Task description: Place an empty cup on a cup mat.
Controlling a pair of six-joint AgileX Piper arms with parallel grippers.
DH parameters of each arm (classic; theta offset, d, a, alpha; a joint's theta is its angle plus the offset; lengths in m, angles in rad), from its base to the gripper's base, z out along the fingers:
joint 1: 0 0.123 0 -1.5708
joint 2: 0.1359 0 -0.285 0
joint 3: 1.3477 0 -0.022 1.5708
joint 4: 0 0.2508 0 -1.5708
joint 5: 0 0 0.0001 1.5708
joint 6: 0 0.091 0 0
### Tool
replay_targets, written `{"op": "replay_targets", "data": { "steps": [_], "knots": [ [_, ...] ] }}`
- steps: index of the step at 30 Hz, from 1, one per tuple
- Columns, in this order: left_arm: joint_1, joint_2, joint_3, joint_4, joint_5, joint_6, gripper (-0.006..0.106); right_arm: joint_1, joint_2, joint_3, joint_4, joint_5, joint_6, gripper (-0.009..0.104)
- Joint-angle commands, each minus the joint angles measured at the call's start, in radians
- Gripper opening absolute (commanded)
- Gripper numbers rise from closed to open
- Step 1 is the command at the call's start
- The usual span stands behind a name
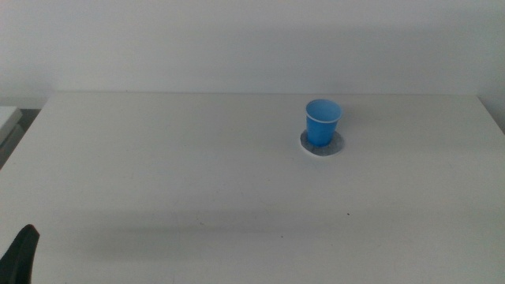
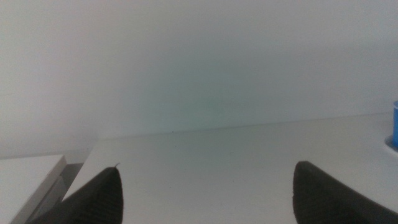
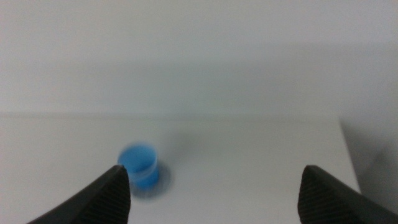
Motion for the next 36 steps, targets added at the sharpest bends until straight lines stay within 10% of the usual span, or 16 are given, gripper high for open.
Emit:
{"op": "replay_targets", "data": {
  "steps": [1,18,36],
  "knots": [
    [-0.001,-0.004,0.0,-0.007,-0.005,-0.003,0.094,-0.008,-0.079,0.112,-0.009,-0.023,0.024,0.074],
    [-0.001,-0.004,0.0,-0.007,-0.005,-0.003,0.094,-0.008,-0.886,1.127,-0.006,-0.536,-0.122,0.093],
    [-0.001,-0.004,0.0,-0.007,-0.005,-0.003,0.094,-0.008,-1.181,1.487,-0.006,-0.559,-0.122,0.093]
  ]
}}
